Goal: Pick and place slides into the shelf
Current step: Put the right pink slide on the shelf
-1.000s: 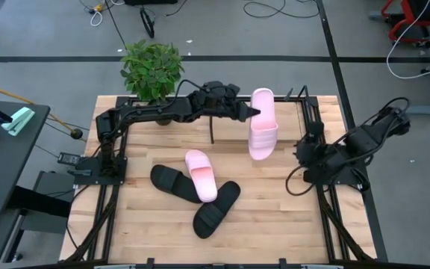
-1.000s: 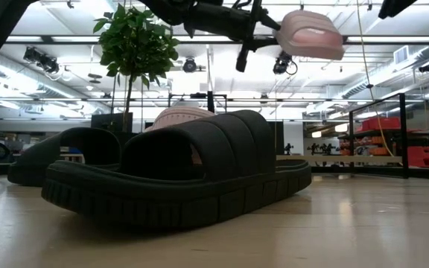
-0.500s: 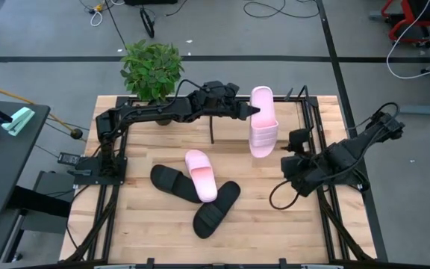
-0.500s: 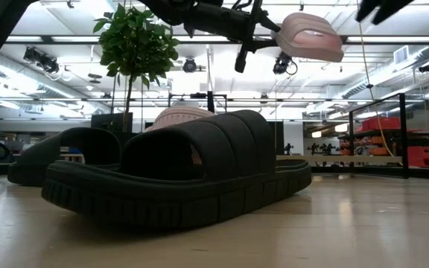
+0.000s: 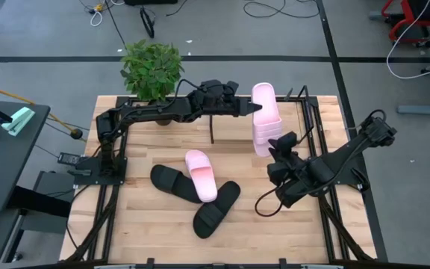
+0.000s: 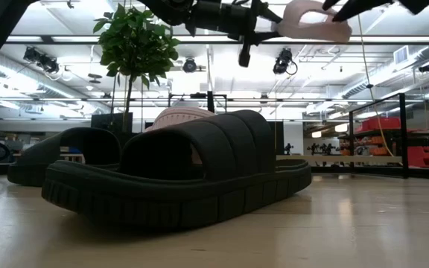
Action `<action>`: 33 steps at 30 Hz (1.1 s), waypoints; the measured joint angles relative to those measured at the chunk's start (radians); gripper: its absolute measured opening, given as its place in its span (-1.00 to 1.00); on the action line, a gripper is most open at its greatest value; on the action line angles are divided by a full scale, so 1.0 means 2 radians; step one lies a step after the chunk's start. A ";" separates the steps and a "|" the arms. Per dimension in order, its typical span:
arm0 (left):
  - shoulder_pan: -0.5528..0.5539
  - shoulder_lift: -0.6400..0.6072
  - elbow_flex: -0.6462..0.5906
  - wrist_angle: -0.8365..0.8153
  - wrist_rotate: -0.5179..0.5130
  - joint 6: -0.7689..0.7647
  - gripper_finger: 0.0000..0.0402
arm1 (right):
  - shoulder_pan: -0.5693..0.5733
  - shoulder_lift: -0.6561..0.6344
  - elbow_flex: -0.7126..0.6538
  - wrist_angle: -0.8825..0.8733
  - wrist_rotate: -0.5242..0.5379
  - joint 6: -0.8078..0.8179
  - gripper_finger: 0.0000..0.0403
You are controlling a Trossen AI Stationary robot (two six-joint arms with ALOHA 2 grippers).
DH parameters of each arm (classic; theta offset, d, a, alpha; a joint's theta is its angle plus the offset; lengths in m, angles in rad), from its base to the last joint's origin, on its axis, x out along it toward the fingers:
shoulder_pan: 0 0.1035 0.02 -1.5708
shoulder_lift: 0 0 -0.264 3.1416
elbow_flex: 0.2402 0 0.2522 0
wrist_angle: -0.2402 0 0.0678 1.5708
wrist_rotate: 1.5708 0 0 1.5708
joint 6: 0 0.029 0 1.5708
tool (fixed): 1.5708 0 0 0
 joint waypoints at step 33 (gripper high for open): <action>-0.014 0.000 0.001 0.009 0.009 0.031 -0.46 | -0.050 0.007 0.000 -0.001 0.032 0.016 -0.97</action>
